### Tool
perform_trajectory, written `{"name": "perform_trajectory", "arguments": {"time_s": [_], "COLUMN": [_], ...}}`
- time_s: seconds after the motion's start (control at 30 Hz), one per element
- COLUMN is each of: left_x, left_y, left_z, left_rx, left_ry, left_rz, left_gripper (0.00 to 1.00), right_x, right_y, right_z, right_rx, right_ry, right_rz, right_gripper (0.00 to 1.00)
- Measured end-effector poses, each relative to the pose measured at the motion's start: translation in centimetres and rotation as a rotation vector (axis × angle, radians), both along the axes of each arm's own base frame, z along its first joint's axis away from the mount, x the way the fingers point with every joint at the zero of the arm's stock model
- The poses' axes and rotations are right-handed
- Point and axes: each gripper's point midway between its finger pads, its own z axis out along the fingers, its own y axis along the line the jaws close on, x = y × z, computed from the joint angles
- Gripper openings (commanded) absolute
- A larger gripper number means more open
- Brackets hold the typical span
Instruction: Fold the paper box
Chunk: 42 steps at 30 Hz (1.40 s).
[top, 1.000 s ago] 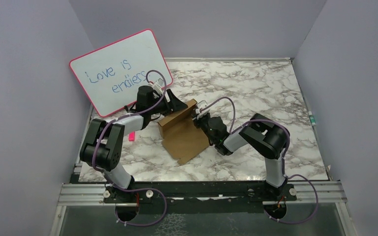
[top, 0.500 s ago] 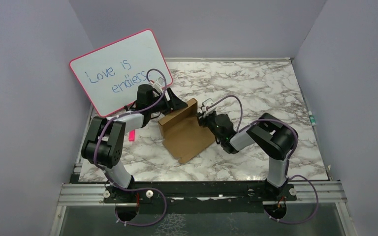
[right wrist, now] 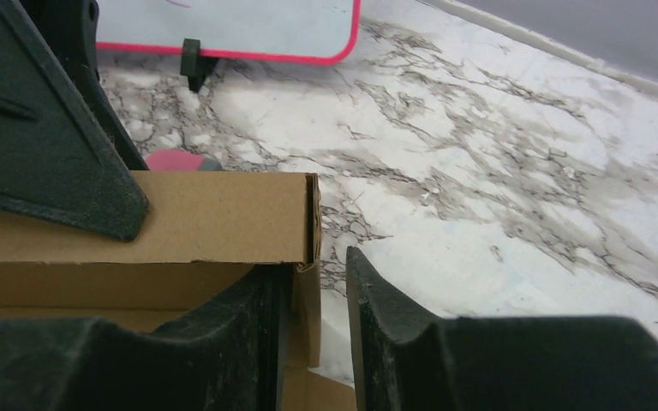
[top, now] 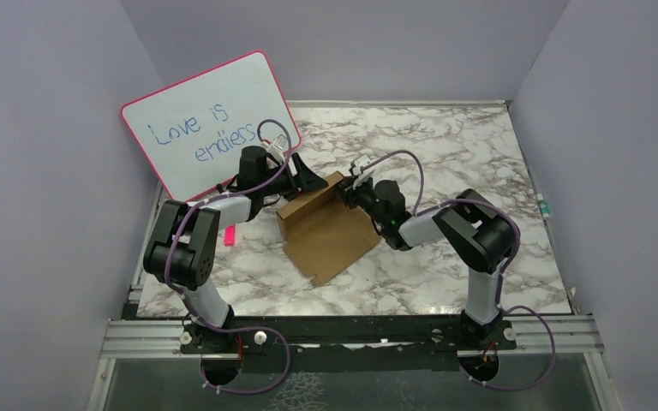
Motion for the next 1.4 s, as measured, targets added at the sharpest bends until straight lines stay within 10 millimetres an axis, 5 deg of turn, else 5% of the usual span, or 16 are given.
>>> {"name": "perform_trajectory", "arguments": {"time_s": [0.13, 0.43, 0.67, 0.87, 1.13, 1.4], "left_x": [-0.1, -2.8, -4.6, -4.6, -3.8, -3.3], "left_y": [0.0, 0.3, 0.8, 0.8, 0.6, 0.5], "left_z": [0.0, 0.2, 0.1, 0.1, 0.1, 0.0], "left_rx": [-0.002, -0.003, 0.001, 0.001, 0.002, 0.003], "left_ry": [0.001, 0.008, 0.02, 0.018, 0.02, 0.021], "left_rz": [-0.004, -0.016, -0.015, -0.015, -0.016, -0.018], "left_gripper": [0.71, 0.72, 0.73, 0.73, 0.73, 0.73], "right_x": [-0.6, -3.2, -5.4, -7.2, -6.7, -5.8], "right_y": [0.6, 0.2, -0.5, -2.0, -1.7, -1.2], "right_z": [-0.4, -0.7, -1.4, -4.1, -2.1, -2.2], "right_rx": [0.005, -0.03, -0.054, -0.091, -0.031, -0.019], "right_ry": [0.028, 0.117, 0.168, 0.217, 0.12, 0.095], "right_rz": [0.054, 0.133, 0.168, 0.166, 0.166, 0.157], "right_gripper": [0.17, 0.13, 0.3, 0.32, 0.36, 0.34]}}
